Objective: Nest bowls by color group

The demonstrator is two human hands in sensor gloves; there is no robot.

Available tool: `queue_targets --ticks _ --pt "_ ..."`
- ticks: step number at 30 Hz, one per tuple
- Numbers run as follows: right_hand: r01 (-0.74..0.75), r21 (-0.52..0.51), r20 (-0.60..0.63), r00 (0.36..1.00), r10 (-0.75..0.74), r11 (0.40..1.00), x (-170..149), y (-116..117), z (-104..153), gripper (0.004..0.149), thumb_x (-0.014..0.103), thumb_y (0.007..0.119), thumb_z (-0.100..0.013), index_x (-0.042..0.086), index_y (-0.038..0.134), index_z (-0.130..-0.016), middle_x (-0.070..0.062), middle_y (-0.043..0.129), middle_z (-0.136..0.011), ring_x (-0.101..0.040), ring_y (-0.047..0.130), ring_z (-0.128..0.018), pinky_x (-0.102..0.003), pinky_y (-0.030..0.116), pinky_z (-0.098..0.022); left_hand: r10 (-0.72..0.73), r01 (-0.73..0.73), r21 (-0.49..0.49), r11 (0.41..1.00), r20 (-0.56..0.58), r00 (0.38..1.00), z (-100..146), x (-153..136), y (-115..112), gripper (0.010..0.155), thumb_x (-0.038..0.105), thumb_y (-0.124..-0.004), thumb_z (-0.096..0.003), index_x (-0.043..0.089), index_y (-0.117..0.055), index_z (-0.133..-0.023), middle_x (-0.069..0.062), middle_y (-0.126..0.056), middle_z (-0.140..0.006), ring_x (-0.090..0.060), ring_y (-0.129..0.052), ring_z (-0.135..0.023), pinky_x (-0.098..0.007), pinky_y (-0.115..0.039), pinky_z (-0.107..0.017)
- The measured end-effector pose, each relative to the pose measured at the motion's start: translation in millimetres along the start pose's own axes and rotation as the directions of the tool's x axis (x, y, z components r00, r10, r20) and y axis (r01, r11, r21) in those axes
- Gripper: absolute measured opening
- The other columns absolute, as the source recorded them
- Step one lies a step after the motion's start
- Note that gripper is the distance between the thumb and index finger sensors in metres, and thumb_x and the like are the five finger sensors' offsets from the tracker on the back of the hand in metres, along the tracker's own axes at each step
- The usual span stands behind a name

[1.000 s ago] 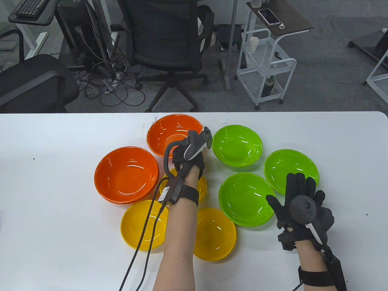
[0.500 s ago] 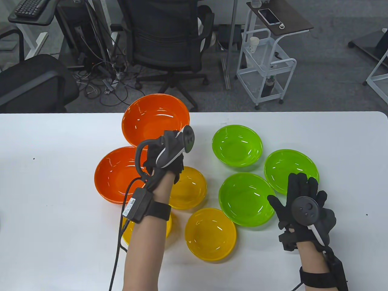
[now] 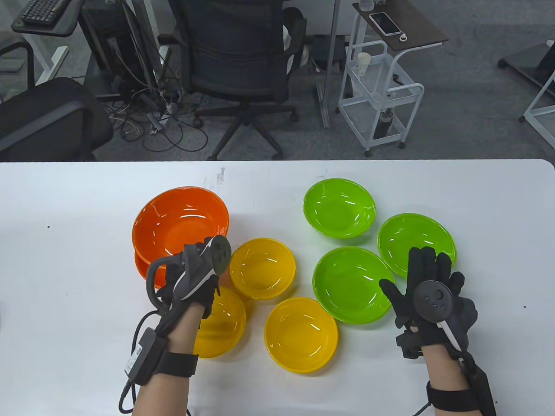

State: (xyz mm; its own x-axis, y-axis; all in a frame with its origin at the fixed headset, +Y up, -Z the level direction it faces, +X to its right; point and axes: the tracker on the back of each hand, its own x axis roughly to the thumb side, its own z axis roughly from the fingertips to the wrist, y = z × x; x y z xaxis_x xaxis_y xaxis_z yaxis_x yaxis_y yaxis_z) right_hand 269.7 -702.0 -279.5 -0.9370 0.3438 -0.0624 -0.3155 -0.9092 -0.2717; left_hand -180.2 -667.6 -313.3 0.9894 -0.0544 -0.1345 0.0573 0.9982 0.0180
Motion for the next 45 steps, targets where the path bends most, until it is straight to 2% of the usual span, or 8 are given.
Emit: queue_targets --ticks 9,17,25,28,30,33,40,45 --pt "-0.009 0.013 0.003 1.000 0.009 1.000 2 2 0 0.093 0.074 0.058 -0.034 0.021 0.035 -0.106 -0.011 0.033 -0.114 -0.051 0.028 -0.104 -0.071 0.020 -0.065 0.035 -0.035 -0.048 0.998 0.007 0.999 10 -8 -28 0.049 0.035 -0.084 -0.0449 0.033 -0.084 -0.094 0.005 -0.102 -0.088 -0.016 -0.110 -0.075 -0.039 -0.085 -0.060" --pt "-0.028 0.021 0.021 0.999 0.028 0.999 5 5 2 0.093 0.074 0.058 -0.034 0.020 0.036 -0.106 -0.011 0.033 -0.114 -0.051 0.028 -0.104 -0.071 0.020 -0.065 0.070 -0.068 -0.102 0.992 0.016 0.997 9 -9 -36 0.051 0.036 -0.077 -0.0483 0.030 -0.079 -0.099 0.003 -0.097 -0.094 -0.020 -0.105 -0.081 -0.042 -0.080 -0.065" --pt "-0.128 0.035 0.139 0.983 0.122 0.991 26 11 9 0.091 0.074 0.060 -0.034 0.021 0.040 -0.106 -0.011 0.036 -0.114 -0.051 0.032 -0.104 -0.071 0.023 -0.066 0.140 -0.135 -0.152 0.979 0.027 0.990 6 -18 -43 0.056 0.041 -0.075 -0.0480 0.029 -0.073 -0.103 -0.003 -0.090 -0.101 -0.026 -0.097 -0.090 -0.046 -0.073 -0.070" --pt "-0.138 0.061 0.187 0.974 0.124 0.989 33 15 11 0.091 0.073 0.060 -0.034 0.021 0.043 -0.105 -0.011 0.038 -0.114 -0.050 0.036 -0.105 -0.069 0.028 -0.068 0.135 -0.128 -0.130 0.983 0.046 0.990 8 -23 -43 0.060 0.044 -0.078 -0.0460 0.029 -0.071 -0.104 0.000 -0.087 -0.103 -0.027 -0.093 -0.094 -0.048 -0.070 -0.073" --pt "-0.157 0.083 0.213 0.967 0.136 0.984 37 18 13 0.091 0.074 0.061 -0.033 0.020 0.045 -0.105 -0.012 0.045 -0.112 -0.046 0.054 -0.101 -0.062 0.041 -0.071 0.115 -0.109 -0.112 0.988 0.055 0.992 10 -29 -44 0.064 0.048 -0.077 -0.0450 0.029 -0.070 -0.105 -0.004 -0.085 -0.105 -0.027 -0.092 -0.095 -0.048 -0.069 -0.073" --pt "-0.183 0.112 0.294 0.945 0.143 0.977 44 25 16 0.088 0.074 0.062 -0.033 0.022 0.053 -0.103 -0.009 0.055 -0.110 -0.042 0.065 -0.099 -0.060 0.049 -0.071 0.097 -0.096 -0.022 0.995 0.058 0.994 18 -39 -40 0.070 0.055 -0.078 -0.0418 0.030 -0.068 -0.106 -0.001 -0.084 -0.106 -0.027 -0.091 -0.096 -0.048 -0.069 -0.073" --pt "-0.230 0.163 0.448 0.884 0.135 0.959 57 37 23 0.082 0.074 0.065 -0.030 0.026 0.066 -0.097 -0.004 0.070 -0.104 -0.037 0.077 -0.094 -0.057 0.057 -0.070 0.132 -0.137 0.113 0.984 0.055 0.990 33 -64 -39 0.070 0.058 -0.078 -0.0421 0.030 -0.068 -0.106 -0.001 -0.084 -0.106 -0.028 -0.091 -0.096 -0.049 -0.069 -0.074" --pt "-0.290 0.218 0.476 0.865 0.157 0.932 63 47 26 0.077 0.073 0.067 -0.030 0.026 0.074 -0.092 -0.003 0.080 -0.098 -0.035 0.085 -0.088 -0.056 0.063 -0.067 0.126 -0.132 0.131 0.983 0.049 0.991 38 -73 -40 0.070 0.060 -0.077 -0.0422 0.031 -0.068 -0.106 -0.001 -0.084 -0.107 -0.028 -0.091 -0.096 -0.049 -0.069 -0.074"
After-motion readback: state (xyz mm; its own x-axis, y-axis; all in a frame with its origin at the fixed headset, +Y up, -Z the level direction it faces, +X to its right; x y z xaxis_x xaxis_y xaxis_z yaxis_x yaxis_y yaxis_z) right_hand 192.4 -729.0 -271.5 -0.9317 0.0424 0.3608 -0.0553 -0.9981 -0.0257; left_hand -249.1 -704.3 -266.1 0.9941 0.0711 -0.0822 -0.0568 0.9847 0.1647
